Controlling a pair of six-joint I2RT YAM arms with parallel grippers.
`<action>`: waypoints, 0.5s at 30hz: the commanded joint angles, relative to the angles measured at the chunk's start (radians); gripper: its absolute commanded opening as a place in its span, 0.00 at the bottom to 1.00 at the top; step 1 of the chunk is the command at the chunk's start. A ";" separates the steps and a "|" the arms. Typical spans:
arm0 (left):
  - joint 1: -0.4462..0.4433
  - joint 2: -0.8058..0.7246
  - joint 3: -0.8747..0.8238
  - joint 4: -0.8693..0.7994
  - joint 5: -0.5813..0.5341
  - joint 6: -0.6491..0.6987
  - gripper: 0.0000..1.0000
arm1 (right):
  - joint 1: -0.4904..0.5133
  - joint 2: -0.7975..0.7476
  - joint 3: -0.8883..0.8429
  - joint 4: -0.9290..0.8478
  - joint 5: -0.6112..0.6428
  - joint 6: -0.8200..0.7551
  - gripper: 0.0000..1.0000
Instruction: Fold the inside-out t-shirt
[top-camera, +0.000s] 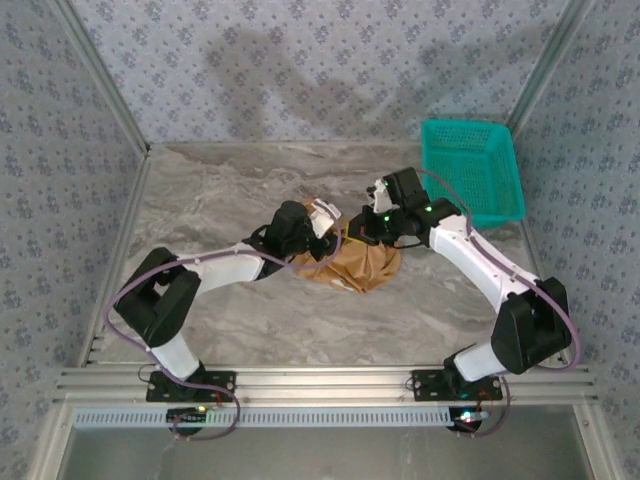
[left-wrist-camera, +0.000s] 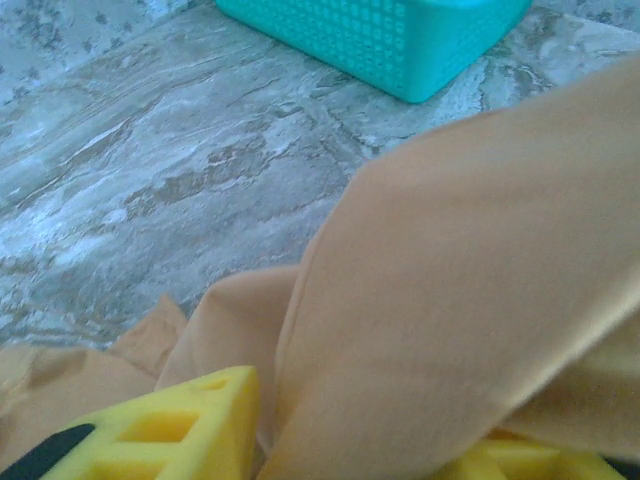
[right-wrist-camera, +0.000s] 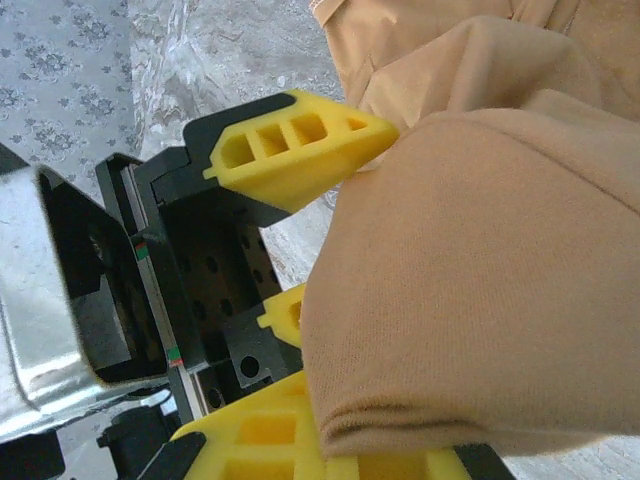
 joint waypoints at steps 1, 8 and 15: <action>-0.003 0.022 0.055 0.021 0.090 -0.007 0.34 | 0.002 -0.022 0.015 -0.018 -0.017 0.012 0.00; 0.030 -0.029 0.110 -0.153 0.219 -0.080 0.00 | -0.070 -0.015 0.015 -0.067 0.058 -0.017 0.00; 0.092 -0.064 0.253 -0.402 0.522 -0.259 0.00 | -0.128 0.156 0.125 -0.068 0.199 -0.107 0.01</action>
